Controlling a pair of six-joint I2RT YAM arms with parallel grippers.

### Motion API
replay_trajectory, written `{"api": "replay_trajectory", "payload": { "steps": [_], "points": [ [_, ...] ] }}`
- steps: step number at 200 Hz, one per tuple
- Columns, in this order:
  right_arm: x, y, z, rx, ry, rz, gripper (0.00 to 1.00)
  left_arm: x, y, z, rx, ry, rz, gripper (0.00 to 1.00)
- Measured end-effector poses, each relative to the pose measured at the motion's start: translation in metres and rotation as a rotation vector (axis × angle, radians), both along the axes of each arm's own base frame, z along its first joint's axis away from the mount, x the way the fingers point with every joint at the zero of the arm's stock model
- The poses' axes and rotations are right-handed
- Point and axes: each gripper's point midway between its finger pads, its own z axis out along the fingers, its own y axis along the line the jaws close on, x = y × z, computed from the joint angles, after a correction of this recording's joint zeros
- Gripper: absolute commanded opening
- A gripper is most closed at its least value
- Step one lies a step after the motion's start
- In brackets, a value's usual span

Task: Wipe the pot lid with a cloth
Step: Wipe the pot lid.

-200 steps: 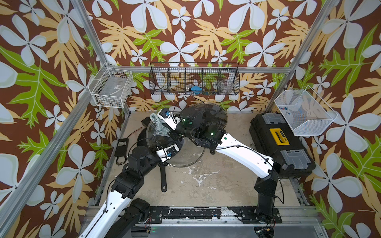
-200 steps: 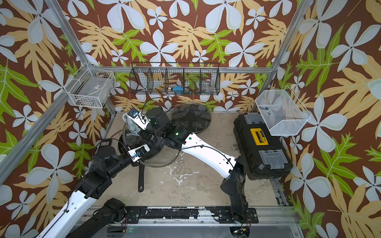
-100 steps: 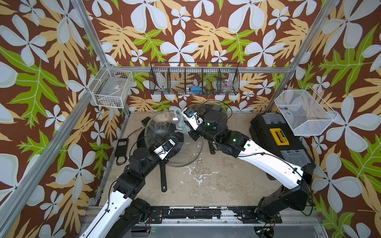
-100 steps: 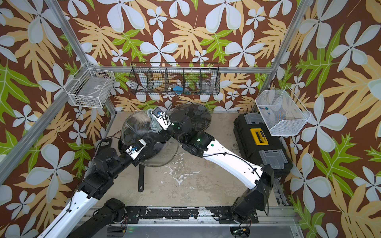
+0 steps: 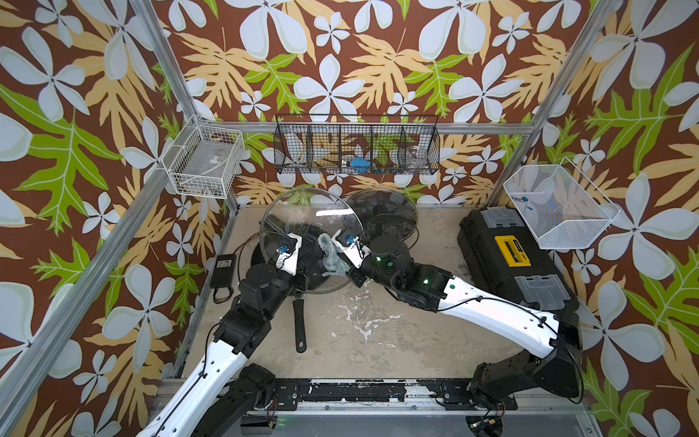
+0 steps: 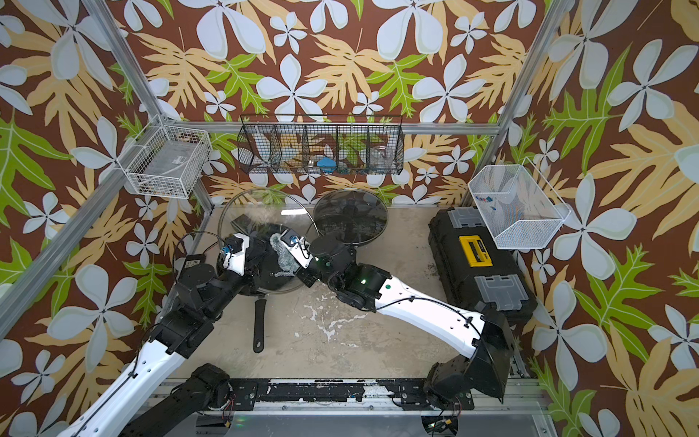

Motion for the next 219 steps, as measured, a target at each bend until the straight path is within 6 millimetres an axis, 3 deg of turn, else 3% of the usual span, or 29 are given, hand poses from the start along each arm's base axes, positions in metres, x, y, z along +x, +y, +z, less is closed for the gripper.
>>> {"api": "replay_trajectory", "payload": {
  "steps": [31, 56, 107, 136, 166, 198, 219],
  "points": [
    [-0.013, 0.026, -0.025, -0.029, 0.045, 0.061, 0.00, 0.004, 0.001, 0.012, -0.061, -0.016, 0.019, 0.00],
    [-0.011, 0.030, -0.023, -0.028, 0.045, 0.063, 0.00, 0.005, 0.001, 0.013, -0.074, -0.012, 0.022, 0.00],
    [0.018, -0.002, 0.027, 0.061, -0.014, -0.008, 0.00, 0.005, 0.000, 0.012, 0.011, -0.047, 0.009, 0.00],
    [0.037, -0.008, 0.059, 0.088, -0.073, -0.048, 0.00, 0.001, -0.006, 0.005, 0.136, -0.066, -0.048, 0.00],
    [0.049, 0.008, 0.082, 0.106, -0.114, -0.044, 0.00, -0.014, -0.022, -0.006, 0.322, -0.110, -0.197, 0.00],
    [0.056, 0.038, 0.087, 0.099, -0.118, -0.002, 0.00, -0.029, -0.029, -0.018, 0.479, -0.160, -0.307, 0.00],
    [0.053, 0.060, 0.079, 0.062, -0.112, 0.031, 0.00, -0.034, -0.031, -0.024, 0.565, -0.185, -0.353, 0.00]
  ]
}}
